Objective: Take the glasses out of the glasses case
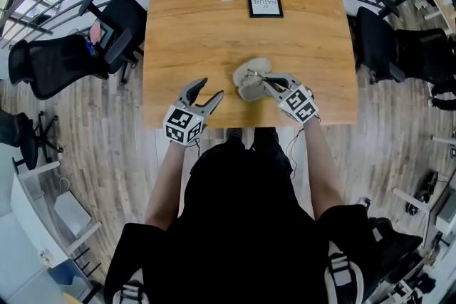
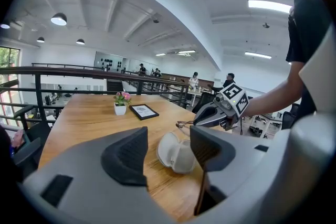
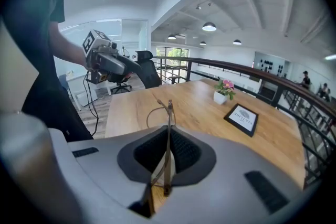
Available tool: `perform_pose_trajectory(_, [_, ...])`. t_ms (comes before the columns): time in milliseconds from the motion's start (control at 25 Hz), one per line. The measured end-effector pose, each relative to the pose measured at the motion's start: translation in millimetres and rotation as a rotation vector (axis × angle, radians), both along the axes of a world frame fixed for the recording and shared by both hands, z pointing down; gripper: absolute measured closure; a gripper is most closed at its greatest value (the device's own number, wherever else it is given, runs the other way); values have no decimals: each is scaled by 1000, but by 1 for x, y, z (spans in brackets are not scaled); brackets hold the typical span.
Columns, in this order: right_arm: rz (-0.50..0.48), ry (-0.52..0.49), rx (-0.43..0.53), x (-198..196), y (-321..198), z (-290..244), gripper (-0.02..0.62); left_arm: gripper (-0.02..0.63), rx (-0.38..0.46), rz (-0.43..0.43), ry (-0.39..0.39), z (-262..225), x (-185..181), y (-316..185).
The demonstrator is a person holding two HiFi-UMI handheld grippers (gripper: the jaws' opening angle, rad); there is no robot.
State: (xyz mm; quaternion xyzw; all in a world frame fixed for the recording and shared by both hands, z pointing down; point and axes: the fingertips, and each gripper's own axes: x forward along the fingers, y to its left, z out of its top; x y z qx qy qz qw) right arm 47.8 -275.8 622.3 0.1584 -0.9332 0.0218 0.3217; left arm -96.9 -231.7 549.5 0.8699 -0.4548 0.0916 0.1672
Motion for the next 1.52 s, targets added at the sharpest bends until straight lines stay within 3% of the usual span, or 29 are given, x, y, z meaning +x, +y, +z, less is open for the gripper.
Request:
perform_pose_trajectory(280, [86, -22, 20, 13, 5, -8, 572, 344, 9, 15, 1, -1, 3, 6])
perform_pose_trajectory(1520, [142, -34, 65, 18, 22, -14, 572, 344, 4, 54, -12, 2, 12, 28])
